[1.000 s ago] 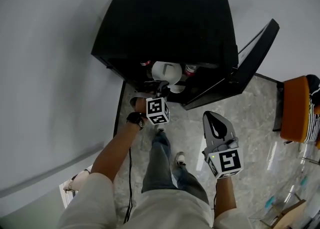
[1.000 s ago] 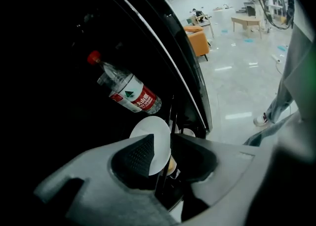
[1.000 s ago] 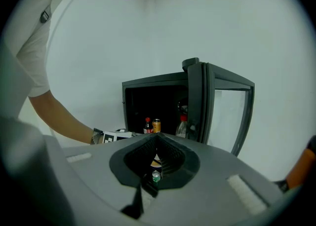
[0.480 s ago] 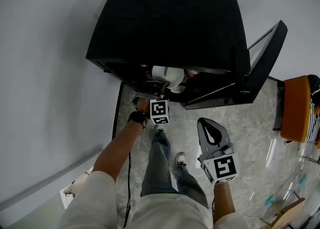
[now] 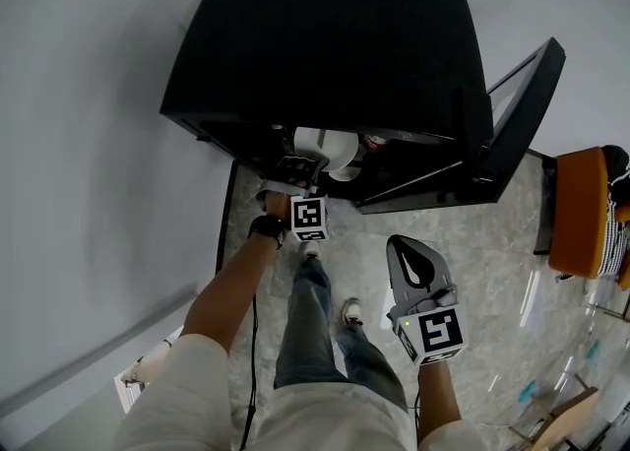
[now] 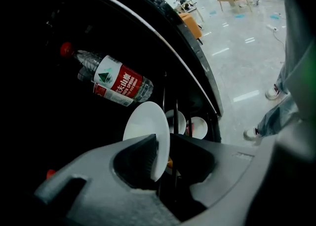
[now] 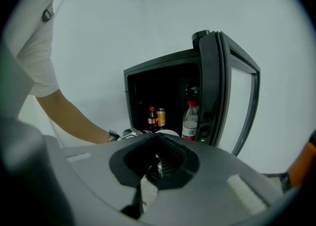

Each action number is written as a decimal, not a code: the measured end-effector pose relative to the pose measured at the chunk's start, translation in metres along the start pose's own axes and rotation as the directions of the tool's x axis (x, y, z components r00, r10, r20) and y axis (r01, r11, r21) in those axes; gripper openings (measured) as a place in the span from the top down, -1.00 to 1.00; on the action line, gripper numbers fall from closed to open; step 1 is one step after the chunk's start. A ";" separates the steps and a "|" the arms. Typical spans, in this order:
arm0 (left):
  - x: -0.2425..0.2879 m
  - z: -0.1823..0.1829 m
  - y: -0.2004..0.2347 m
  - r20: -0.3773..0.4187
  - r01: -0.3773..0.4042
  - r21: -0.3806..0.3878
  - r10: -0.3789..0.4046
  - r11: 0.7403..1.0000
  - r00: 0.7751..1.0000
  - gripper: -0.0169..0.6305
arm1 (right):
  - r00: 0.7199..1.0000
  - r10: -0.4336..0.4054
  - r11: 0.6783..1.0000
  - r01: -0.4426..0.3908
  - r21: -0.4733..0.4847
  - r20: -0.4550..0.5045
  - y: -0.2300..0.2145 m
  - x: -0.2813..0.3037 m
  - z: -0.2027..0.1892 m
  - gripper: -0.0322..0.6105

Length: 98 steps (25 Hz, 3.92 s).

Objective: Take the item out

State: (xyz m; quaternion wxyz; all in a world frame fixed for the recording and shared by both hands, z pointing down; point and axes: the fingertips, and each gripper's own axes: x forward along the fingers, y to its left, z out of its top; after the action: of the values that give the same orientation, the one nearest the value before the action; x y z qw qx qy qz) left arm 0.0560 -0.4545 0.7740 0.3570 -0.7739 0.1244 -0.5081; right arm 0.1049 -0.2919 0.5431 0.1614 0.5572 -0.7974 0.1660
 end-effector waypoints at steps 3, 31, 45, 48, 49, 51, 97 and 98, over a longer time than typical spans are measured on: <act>-0.001 0.000 0.000 -0.002 -0.031 0.021 0.031 0.999 1.000 0.73 | 1.000 -0.002 1.000 0.002 0.001 -0.003 -0.001 -0.002 -0.001 0.88; -0.042 0.011 0.002 0.025 -0.223 0.127 0.222 0.966 0.975 0.92 | 1.000 -0.017 1.000 0.017 -0.008 -0.002 -0.003 -0.026 -0.006 0.88; -0.116 0.024 0.047 0.036 -0.331 0.194 0.331 0.923 0.943 0.91 | 0.997 0.007 0.999 -0.004 -0.046 0.077 0.006 -0.045 0.032 0.88; -0.145 0.035 0.056 0.038 -0.346 0.213 0.346 0.914 0.937 0.91 | 0.994 0.012 0.998 -0.006 -0.057 0.105 0.009 -0.056 0.047 0.88; -0.155 0.038 0.058 0.036 -0.350 0.215 0.351 0.912 0.936 0.91 | 0.993 0.014 0.998 -0.007 -0.061 0.114 0.010 -0.060 0.051 0.88; -0.175 0.045 0.063 0.030 -0.354 0.215 0.357 0.910 0.934 0.91 | 0.991 0.017 0.998 -0.008 -0.070 0.130 0.013 -0.069 0.059 0.88; -0.530 0.186 0.047 -0.101 -0.458 0.153 0.474 0.876 0.875 0.91 | 0.962 0.106 0.978 -0.054 -0.203 0.253 0.076 -0.259 0.123 0.88; -0.532 0.188 0.046 -0.097 -0.460 0.152 0.476 0.875 0.874 0.91 | 0.961 0.104 0.976 -0.050 -0.211 0.255 0.077 -0.260 0.122 0.88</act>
State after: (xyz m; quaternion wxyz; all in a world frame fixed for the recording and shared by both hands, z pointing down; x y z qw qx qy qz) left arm -0.0125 -0.1119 0.3284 0.5078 -0.6617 0.2995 -0.4632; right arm 0.1082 -0.1038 0.3121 0.1028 0.5233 -0.8458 0.0146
